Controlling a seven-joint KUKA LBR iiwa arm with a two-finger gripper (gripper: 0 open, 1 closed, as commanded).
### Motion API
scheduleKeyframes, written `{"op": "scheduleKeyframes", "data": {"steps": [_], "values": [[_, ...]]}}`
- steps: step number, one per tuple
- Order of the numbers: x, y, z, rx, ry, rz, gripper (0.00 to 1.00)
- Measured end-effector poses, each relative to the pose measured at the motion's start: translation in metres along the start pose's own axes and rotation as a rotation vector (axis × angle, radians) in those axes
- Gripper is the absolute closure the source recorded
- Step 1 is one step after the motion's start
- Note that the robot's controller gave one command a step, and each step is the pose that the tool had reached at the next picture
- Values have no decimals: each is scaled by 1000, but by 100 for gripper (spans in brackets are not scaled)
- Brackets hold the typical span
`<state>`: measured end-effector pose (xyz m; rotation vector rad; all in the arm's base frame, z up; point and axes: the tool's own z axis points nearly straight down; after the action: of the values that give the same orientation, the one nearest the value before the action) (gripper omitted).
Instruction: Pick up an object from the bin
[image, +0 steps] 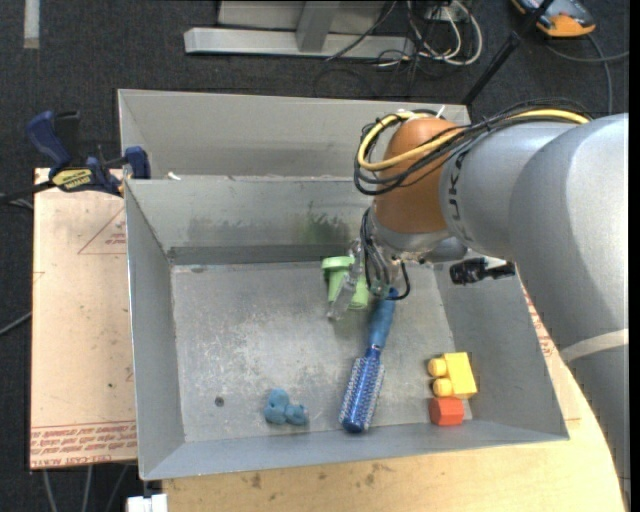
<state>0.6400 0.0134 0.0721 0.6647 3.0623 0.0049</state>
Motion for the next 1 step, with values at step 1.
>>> {"op": "scheduleKeyframes", "data": {"steps": [1], "values": [[-2, 2, -67, 0, -1, -3, 100]]}}
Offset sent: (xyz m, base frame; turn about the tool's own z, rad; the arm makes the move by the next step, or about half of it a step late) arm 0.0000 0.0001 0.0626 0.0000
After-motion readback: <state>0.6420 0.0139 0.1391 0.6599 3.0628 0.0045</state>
